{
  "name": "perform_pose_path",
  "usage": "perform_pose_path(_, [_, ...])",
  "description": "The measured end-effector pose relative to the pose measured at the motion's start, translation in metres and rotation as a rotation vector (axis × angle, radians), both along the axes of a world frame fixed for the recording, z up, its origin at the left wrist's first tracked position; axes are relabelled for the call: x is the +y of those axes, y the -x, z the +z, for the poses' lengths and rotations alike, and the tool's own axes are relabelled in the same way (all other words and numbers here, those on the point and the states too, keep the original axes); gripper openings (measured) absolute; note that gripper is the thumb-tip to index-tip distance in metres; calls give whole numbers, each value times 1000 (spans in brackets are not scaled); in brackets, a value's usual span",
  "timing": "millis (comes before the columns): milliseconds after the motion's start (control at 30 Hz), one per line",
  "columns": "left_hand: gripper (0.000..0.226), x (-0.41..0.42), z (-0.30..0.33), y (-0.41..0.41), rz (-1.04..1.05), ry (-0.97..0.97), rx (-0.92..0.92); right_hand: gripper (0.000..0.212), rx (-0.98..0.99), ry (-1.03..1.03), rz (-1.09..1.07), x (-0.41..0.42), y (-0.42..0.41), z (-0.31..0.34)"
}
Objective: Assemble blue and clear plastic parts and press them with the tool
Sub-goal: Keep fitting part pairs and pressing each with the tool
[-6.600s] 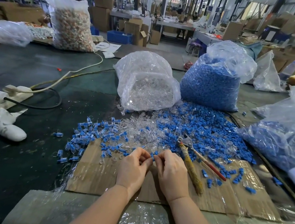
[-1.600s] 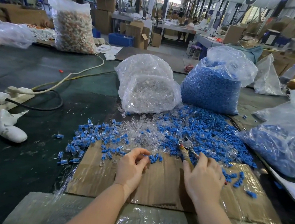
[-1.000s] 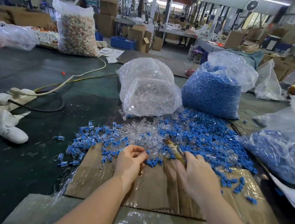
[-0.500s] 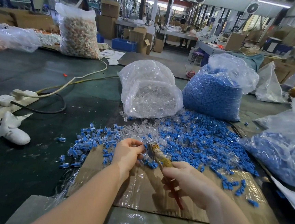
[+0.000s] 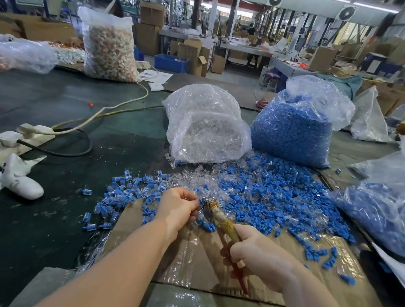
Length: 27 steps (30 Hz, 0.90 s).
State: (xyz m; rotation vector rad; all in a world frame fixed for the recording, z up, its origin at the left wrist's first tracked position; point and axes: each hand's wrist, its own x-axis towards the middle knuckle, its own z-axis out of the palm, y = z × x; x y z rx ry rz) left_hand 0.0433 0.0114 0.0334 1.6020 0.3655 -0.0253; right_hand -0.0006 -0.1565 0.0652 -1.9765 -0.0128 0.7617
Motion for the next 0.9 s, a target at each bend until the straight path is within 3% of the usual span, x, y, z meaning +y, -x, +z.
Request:
perform_pose_path(267, [8,1,2,0,-47,15,14,25,10,-28,0,-7,0,2])
perform_pose_path(433, [9,1,4,-2,-84,-10,31,36,7,-15,22,-7,0,4])
perform_pose_path(667, [9,-3,2,0,-64,-1,17,25,-67,27,13,-3,1,-1])
perform_pose_path(900, [9,-5,3,2,-32,26,17,32,-56,-50,-43,-1,1,-6])
